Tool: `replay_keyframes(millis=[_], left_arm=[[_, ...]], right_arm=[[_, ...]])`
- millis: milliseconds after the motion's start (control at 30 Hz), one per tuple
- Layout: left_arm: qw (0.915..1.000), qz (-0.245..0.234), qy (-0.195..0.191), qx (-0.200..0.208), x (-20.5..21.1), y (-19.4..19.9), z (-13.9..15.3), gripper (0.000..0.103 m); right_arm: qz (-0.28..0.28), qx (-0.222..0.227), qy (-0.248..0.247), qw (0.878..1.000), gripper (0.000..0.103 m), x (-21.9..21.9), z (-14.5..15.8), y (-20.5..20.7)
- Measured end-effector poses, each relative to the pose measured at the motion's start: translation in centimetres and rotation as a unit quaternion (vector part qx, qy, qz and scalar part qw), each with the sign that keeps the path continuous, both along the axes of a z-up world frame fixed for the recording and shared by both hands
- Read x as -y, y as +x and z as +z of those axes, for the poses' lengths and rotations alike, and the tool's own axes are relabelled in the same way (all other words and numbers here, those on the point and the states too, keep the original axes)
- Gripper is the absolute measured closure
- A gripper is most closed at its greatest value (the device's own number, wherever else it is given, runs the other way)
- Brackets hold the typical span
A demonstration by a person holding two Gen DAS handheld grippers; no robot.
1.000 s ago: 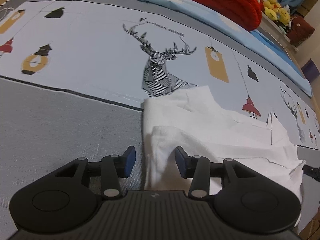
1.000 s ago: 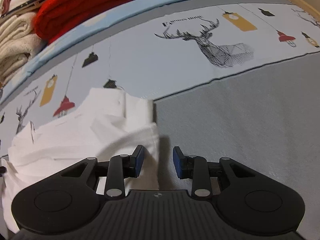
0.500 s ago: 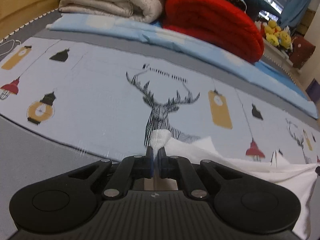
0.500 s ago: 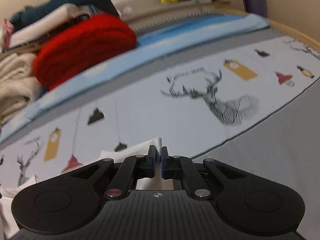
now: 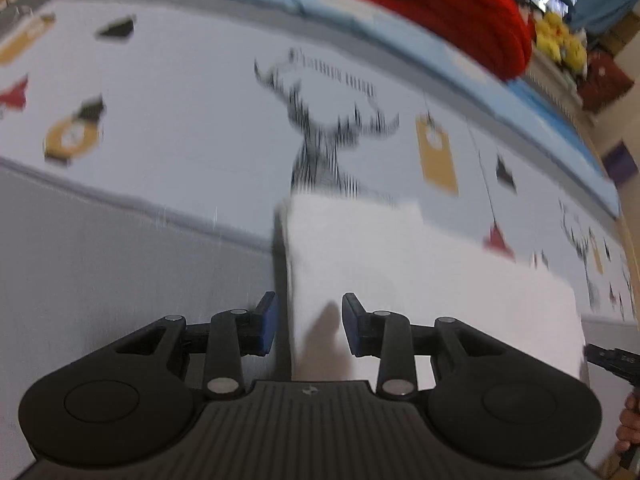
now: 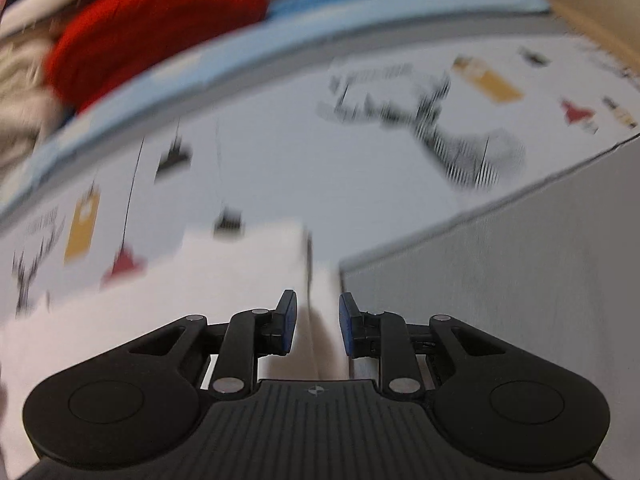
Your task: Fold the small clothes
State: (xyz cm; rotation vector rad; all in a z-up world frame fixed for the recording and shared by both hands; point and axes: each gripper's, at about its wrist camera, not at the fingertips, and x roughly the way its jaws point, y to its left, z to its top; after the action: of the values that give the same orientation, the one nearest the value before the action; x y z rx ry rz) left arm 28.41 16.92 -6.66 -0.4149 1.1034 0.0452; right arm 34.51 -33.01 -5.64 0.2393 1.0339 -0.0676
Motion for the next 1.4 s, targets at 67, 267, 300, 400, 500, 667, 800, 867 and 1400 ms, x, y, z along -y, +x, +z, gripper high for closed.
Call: replay_keyframes(millis=[67, 267, 300, 400, 500, 667, 800, 867, 1400], left_arm=[[0.9993, -0.024, 0.008, -0.028, 0.6, -1.3, -0.6, 0.065], [0.9982, -0.036, 0.01, -0.047, 1.9, -6.1, -1.0, 0.063], [0.998, -0.037, 0.01, -0.05, 2.1, -6.8, -1.0, 0.063], [0.9971, -0.044, 0.015, -0.06, 2.8, -8.8, -0.7, 0.063], [0.9937, -0.079, 0.065, -0.047, 4.1, -10.5, 1.5, 0.063], [0.995, -0.08, 0.055, 0.025, 4.1, -13.0, 3.8, 0.06], [0.9979, -0.049, 0.034, -0.026, 3.5, -12.3, 1.1, 0.062], [0.9976, -0.055, 0.037, -0.021, 3.7, -11.6, 0.9, 0.06], [0.9957, -0.068, 0.045, -0.043, 3.5, -10.0, -0.7, 0.1]], right_arm=[[0.026, -0.04, -0.003, 0.999, 0.078, -0.1, -0.8, -1.4], [0.05, -0.079, -0.005, 0.996, 0.07, 0.3, -1.2, -6.3], [0.046, -0.081, 0.0, 0.996, 0.07, 0.6, -1.1, -7.1], [0.035, -0.081, 0.012, 0.996, 0.07, 1.0, -0.7, -9.0], [0.048, -0.084, 0.009, 0.995, 0.07, 0.8, 0.2, -10.6], [0.066, -0.024, -0.015, 0.997, 0.07, 0.8, 3.0, -12.6], [0.027, -0.011, 0.018, 0.999, 0.07, 1.1, 2.3, -12.8], [0.041, -0.028, -0.001, 0.999, 0.07, 0.4, 1.4, -12.6], [0.105, -0.056, -0.003, 0.993, 0.098, 0.6, -0.4, -13.0]])
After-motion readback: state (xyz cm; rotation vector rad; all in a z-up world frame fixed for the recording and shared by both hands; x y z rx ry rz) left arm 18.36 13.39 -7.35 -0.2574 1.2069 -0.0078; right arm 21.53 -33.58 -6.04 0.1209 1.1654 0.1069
